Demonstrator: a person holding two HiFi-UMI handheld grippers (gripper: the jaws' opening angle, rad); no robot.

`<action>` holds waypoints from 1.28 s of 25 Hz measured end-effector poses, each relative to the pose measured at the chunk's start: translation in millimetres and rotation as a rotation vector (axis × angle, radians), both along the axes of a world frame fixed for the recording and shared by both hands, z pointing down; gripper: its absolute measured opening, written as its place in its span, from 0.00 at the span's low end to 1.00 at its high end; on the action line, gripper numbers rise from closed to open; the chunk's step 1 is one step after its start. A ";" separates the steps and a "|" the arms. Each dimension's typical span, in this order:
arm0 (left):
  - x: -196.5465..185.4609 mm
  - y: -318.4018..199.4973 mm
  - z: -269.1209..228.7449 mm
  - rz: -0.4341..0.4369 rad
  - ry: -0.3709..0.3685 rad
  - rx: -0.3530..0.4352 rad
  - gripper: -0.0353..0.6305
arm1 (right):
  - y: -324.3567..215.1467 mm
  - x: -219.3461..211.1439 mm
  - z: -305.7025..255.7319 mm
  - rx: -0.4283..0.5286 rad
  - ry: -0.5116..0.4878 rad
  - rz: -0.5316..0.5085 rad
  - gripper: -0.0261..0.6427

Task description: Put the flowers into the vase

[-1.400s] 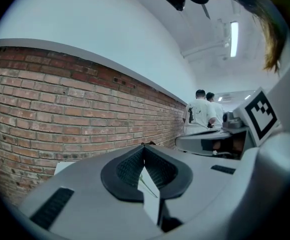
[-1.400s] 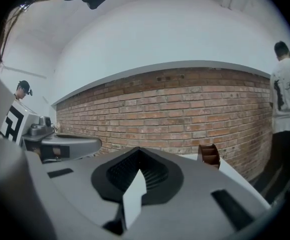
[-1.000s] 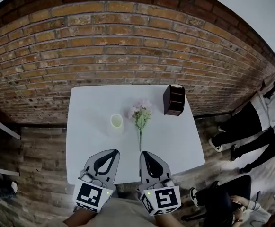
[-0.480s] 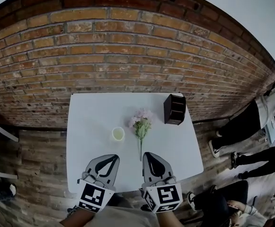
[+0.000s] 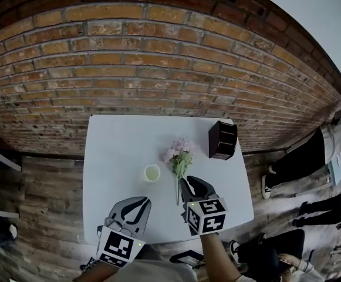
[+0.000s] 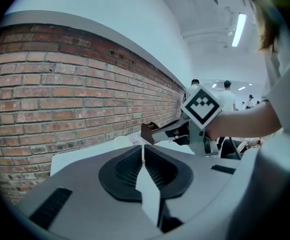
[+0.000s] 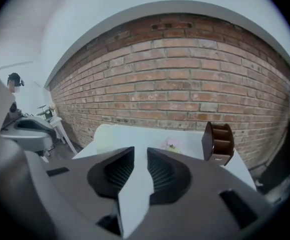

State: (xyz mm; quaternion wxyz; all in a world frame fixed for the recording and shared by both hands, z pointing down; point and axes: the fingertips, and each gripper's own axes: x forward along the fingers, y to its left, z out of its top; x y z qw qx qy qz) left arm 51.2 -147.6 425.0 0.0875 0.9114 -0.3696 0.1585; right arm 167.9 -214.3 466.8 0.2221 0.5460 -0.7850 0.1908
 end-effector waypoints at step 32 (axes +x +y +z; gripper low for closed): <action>-10.5 -11.3 16.6 -0.013 0.028 -0.059 0.07 | -78.5 38.8 173.6 -0.634 0.074 0.126 0.28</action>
